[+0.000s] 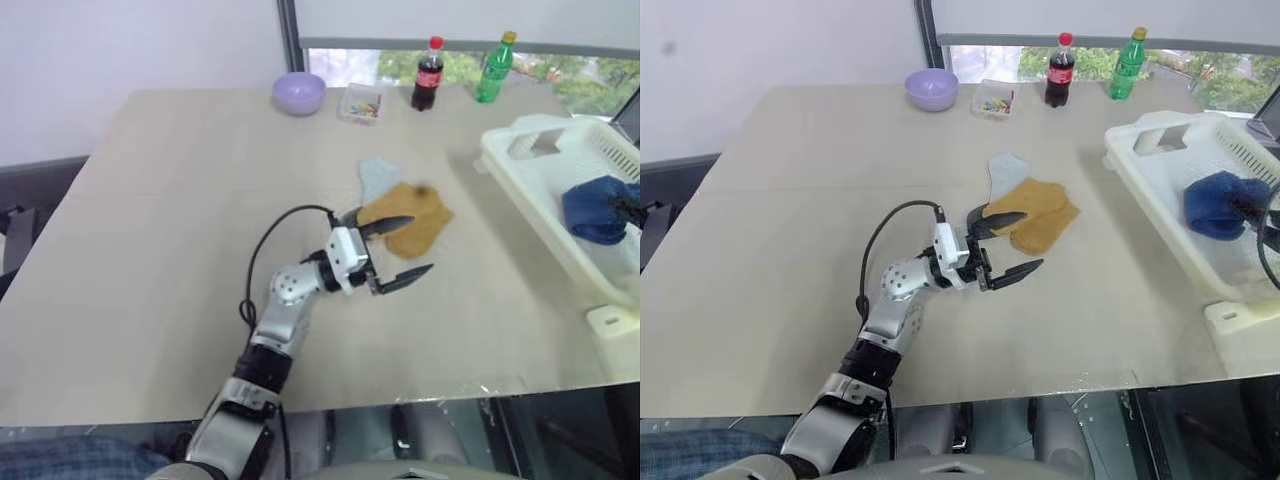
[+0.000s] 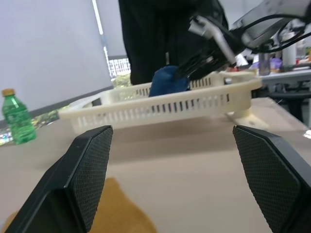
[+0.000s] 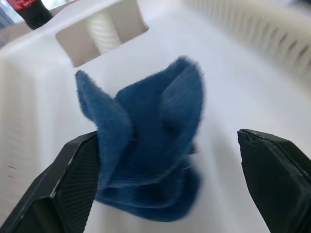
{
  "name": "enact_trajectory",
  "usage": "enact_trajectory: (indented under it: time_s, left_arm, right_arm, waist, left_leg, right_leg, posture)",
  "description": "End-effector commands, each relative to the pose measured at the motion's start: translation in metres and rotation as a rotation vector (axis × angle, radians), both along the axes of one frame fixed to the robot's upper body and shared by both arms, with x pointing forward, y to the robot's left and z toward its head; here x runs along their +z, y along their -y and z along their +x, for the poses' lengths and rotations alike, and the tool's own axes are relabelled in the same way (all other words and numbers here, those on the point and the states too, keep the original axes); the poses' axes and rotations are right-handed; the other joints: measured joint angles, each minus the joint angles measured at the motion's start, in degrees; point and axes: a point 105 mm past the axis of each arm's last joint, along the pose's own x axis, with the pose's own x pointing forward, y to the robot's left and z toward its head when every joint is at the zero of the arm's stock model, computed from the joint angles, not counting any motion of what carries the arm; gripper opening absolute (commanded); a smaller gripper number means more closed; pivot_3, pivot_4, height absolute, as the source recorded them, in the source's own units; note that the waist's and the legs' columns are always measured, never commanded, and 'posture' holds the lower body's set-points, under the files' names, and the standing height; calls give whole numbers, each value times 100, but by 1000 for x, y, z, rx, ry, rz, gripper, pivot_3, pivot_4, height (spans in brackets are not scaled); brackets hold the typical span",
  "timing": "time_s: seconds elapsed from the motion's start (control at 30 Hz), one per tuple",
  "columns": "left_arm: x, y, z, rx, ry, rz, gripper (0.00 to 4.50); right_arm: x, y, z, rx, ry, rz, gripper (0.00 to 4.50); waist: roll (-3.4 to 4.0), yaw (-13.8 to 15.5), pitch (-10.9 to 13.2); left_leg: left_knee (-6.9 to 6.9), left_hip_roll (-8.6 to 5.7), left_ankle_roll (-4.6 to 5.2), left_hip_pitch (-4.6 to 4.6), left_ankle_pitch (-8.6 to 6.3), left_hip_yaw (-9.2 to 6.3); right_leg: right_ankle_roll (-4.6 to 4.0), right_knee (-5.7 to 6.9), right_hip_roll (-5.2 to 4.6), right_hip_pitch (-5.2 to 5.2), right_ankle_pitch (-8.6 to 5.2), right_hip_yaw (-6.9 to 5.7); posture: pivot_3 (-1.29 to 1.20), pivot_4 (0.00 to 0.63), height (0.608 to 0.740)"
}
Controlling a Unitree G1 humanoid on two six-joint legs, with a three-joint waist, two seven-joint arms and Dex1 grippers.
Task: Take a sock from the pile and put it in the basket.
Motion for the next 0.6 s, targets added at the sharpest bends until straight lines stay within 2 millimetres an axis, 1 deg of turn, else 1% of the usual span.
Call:
enact_trajectory:
  time_s: [0.03, 0.1, 0.17, 0.23, 0.27, 0.3, 0.33, 0.43, 0.47, 0.53, 0.57, 0.6]
  left_arm:
    - [11, -13, 9, 69, -8, -25, 4238]
    - [10, -24, 15, 115, -52, -32, 4238]
    - [9, -39, 21, 176, -101, -28, 4238]
    - [1, -58, 25, 237, -210, 7, 4238]
    - [-1, -67, 23, 252, -252, 27, 4238]
    - [-2, -73, 20, 261, -272, 44, 4238]
    - [1, -80, 15, 272, -270, 42, 4238]
    - [-3, -98, -1, 340, -321, 92, 4238]
    - [-4, -101, -5, 355, -327, 104, 4238]
    - [-6, -107, -12, 392, -307, 122, 4238]
    - [-8, -111, -15, 414, -298, 136, 4238]
    - [-9, -114, -18, 428, -292, 146, 4238]
  right_arm:
    - [47, -8, -9, 68, 152, -259, 4466]
    - [57, -17, -13, 110, 210, -320, 4466]
    - [73, -33, -19, 172, 310, -375, 4466]
    - [86, -57, -26, 235, 432, -397, 4466]
    - [88, -73, -30, 284, 487, -378, 4466]
    - [88, -85, -34, 317, 519, -359, 4466]
    - [85, -98, -38, 356, 537, -335, 4466]
    - [54, -151, -53, 534, 528, -222, 4466]
    - [48, -161, -57, 572, 524, -193, 4466]
    - [30, -178, -62, 611, 501, -127, 4466]
    - [19, -189, -67, 657, 489, -94, 4466]
    - [12, -196, -72, 689, 483, -71, 4466]
  waist:
    - [1, -11, 0]
    - [1, -33, 0]
    - [1, -83, 0]
    - [0, -125, 1]
    - [0, -139, 1]
    - [-1, -150, 1]
    - [-1, -159, 1]
    - [-2, -134, 2]
    - [-2, -117, 2]
    - [7, -89, 7]
    - [4, -85, 6]
    - [3, -86, 6]
  left_leg:
    - [0, 0, 0, 1, 0, 0]
    - [0, 3, 0, 4, 0, 0]
    - [0, 7, 0, 6, 0, 0]
    - [0, 13, 0, 8, 0, 0]
    - [0, 18, 0, 8, 0, -2]
    - [0, 24, 0, 10, 0, -3]
    - [0, 31, -1, 11, 0, -4]
    - [-11, 45, -1, 12, -1, -14]
    - [-14, 46, -1, 10, -1, -14]
    - [-14, 50, -2, 9, -1, -14]
    - [-13, 46, -2, 8, 0, -14]
    - [-10, 45, -2, 11, 0, -13]
  right_leg:
    - [2, 1, 0, 0, -1, 1]
    - [5, 2, 3, 0, -3, 0]
    - [7, 4, 6, 0, -4, 0]
    - [7, 7, 10, 0, -4, 0]
    - [8, 8, 13, 0, -4, -2]
    - [8, 8, 19, 0, -4, 0]
    - [8, 7, 27, 0, -4, 0]
    - [4, 9, 39, -5, -6, -5]
    - [2, 11, 39, -10, -7, -4]
    - [-4, 13, 32, -9, -10, -11]
    - [-18, 14, 22, -11, -18, -9]
    - [-21, 13, 14, -7, -20, -5]
  posture:
    - [0, 150, 740]
    - [0, 150, 740]
    - [0, 150, 740]
    - [0, 150, 740]
    - [0, 150, 740]
    - [0, 150, 740]
    - [0, 150, 740]
    - [0, 150, 740]
    - [0, 150, 740]
    - [0, 150, 740]
    - [0, 150, 740]
    - [0, 150, 740]
